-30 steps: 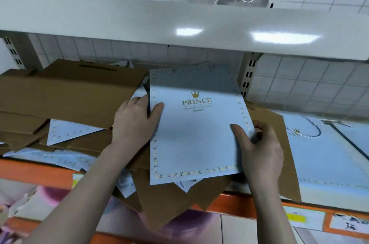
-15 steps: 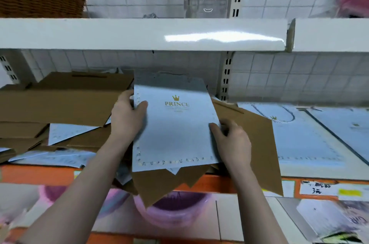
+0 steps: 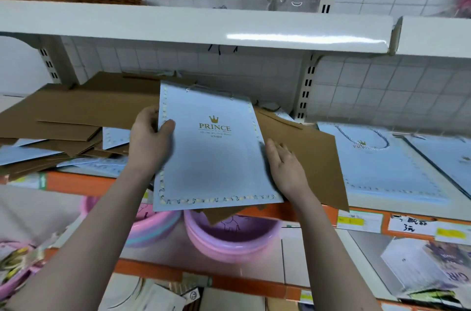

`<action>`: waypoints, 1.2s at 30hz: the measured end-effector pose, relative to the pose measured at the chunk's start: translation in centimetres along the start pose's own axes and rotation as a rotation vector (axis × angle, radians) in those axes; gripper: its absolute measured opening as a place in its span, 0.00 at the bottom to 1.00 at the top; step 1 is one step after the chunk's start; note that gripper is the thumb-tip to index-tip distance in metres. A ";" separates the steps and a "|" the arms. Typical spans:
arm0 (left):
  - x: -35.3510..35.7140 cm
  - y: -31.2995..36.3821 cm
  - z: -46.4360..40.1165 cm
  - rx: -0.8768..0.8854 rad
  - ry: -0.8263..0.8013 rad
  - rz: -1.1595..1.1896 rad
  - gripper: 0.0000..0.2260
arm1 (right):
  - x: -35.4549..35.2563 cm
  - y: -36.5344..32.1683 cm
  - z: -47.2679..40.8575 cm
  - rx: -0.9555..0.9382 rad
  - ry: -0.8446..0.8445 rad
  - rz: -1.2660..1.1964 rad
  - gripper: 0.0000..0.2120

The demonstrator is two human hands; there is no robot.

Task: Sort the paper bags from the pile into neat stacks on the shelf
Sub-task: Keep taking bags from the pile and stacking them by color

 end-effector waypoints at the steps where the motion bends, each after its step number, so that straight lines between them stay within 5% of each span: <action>1: -0.4 0.0 -0.1 -0.009 0.009 0.009 0.13 | 0.1 -0.4 -0.1 -0.003 -0.018 -0.038 0.23; 18: -1.9 -1.0 -2.2 -0.085 0.121 0.028 0.15 | 2.0 -2.8 -4.6 -0.235 -0.081 0.073 0.26; 22: -2.5 -1.1 -2.7 -0.097 0.126 0.060 0.16 | 2.3 -3.5 -5.0 -0.244 -0.074 0.089 0.17; 36: -3.9 -0.1 -0.9 -0.093 0.157 0.154 0.15 | 1.2 -6.2 -1.0 -0.227 0.186 0.090 0.19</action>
Point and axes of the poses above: each hand's wrist, its own z-axis away from the middle knuckle, its own x-axis out of the palm, y = z × x, the point moved 2 cm from there along -z, towards the middle knuckle, and after that the axes turned 4 degrees about -z, right-handed, at the moved point
